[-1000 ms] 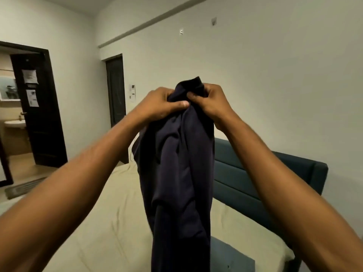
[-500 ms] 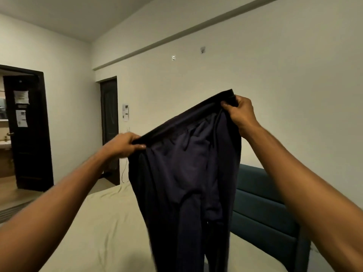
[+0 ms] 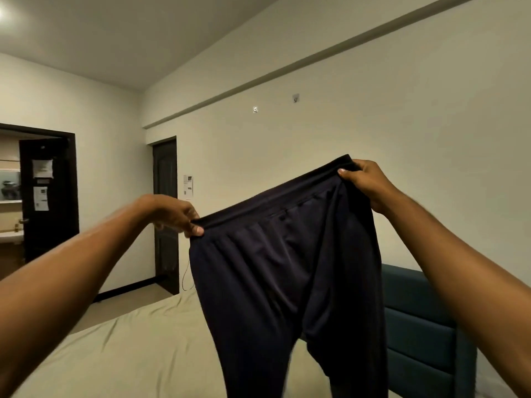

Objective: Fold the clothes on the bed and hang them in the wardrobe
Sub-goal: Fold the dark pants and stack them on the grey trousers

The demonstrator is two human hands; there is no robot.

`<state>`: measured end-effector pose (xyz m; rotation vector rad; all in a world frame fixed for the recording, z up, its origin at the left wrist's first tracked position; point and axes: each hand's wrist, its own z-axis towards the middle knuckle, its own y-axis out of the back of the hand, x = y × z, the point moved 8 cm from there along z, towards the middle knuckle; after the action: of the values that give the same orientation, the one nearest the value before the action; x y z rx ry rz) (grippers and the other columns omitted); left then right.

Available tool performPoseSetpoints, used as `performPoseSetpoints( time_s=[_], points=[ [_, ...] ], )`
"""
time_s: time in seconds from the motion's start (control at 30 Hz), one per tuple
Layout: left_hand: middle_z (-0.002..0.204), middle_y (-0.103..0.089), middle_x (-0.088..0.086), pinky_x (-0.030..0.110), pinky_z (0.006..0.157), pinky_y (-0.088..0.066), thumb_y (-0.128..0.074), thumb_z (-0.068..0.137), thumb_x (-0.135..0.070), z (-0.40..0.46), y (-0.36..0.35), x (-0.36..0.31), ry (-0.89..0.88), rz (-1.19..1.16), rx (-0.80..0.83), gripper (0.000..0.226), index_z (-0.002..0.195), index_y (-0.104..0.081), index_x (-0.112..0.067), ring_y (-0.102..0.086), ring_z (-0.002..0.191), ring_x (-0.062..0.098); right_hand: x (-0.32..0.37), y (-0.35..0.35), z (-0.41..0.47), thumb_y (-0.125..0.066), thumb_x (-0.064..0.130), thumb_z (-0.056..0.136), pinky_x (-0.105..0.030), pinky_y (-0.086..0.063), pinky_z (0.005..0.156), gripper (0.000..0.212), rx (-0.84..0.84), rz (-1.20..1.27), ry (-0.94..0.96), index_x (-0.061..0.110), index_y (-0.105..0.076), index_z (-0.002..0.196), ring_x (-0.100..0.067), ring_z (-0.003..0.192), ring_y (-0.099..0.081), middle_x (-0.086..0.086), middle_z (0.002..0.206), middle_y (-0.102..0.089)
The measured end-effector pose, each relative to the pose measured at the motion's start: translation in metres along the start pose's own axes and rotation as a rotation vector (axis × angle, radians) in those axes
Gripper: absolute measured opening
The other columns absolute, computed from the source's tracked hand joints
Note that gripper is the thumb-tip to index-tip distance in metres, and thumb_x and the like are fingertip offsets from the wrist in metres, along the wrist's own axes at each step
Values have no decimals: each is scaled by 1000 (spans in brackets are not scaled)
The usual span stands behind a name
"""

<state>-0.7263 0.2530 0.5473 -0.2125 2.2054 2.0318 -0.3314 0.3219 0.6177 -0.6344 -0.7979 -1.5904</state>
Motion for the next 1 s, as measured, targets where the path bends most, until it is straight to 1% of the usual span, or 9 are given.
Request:
performPoseSetpoints(
  time_s=[0.07, 0.13, 0.27, 0.37, 0.43, 0.57, 0.8, 0.9, 1.0],
  points=[
    [79, -65, -7, 25, 69, -44, -62, 94, -42, -6, 36, -7, -40, 97, -286, 26, 91, -69, -18, -60, 81, 15, -5, 2, 0, -59, 17, 99, -28, -56, 74, 13, 12, 18, -36, 15, -69, 107, -18, 87, -69, -4, 100, -71],
    [65, -58, -7, 29, 62, -38, -63, 95, -41, -30, 81, -18, -50, 178, -643, 29, 92, -72, -13, -53, 64, 10, 0, 11, 4, -63, 24, 97, -25, -58, 69, 16, 21, 37, -43, 15, -69, 108, -14, 83, -70, -2, 98, -72],
    [85, -70, 14, 37, 72, -45, -65, 91, -36, -71, 137, -31, -107, -72, -1181, 22, 96, -76, -18, -63, 87, 36, 22, 28, 16, -64, 24, 96, -25, -58, 70, 17, -59, 165, 50, 15, -69, 108, -8, 77, -71, 0, 94, -73],
    [98, -70, 18, 40, 77, -48, -63, 93, -31, -50, 121, -37, -3, 148, -1010, 22, 102, -73, -15, -64, 94, 38, 17, 13, 20, -64, 26, 96, -35, -59, 85, 22, -2, -141, 74, 14, -72, 113, -13, 87, -70, -3, 99, -72],
    [89, -69, 11, 38, 71, -49, -63, 93, -33, -47, 114, -24, 61, 173, -906, 24, 98, -72, -12, -63, 83, 30, 6, 15, 23, -66, 32, 93, -45, -56, 94, 24, -38, -224, 55, 18, -73, 112, -21, 98, -69, -3, 105, -73],
    [78, -72, 11, 41, 77, -59, -70, 91, -32, -50, 118, -9, -41, -145, -828, 26, 88, -73, -7, -70, 76, 24, 7, 18, 24, -64, 34, 94, -46, -54, 96, 26, -69, -179, 53, 20, -72, 114, -21, 100, -69, -1, 108, -73],
    [73, -67, 0, 32, 68, -51, -68, 94, -20, -57, 90, -6, -202, -881, -646, 8, 90, -65, -15, -60, 60, 12, 5, 11, 17, -56, 22, 99, -38, -54, 93, 25, -49, -153, 16, 18, -69, 119, -21, 103, -67, -4, 115, -70],
    [94, -64, 6, 32, 69, -50, -59, 100, -22, -57, 88, -3, -228, -1075, -774, 6, 101, -60, -16, -59, 74, 16, 14, 3, 15, -53, 18, 99, -37, -53, 93, 25, -74, -111, 50, 20, -69, 118, -21, 105, -66, -1, 115, -70],
    [113, -63, 17, 41, 82, -47, -54, 102, -24, -74, 94, 3, -140, -773, -1172, 17, 113, -54, -11, -60, 97, 33, 32, -2, 12, -51, 19, 99, -40, -53, 97, 26, -116, -124, 137, 20, -68, 118, -19, 105, -65, 1, 114, -70]
  ],
)
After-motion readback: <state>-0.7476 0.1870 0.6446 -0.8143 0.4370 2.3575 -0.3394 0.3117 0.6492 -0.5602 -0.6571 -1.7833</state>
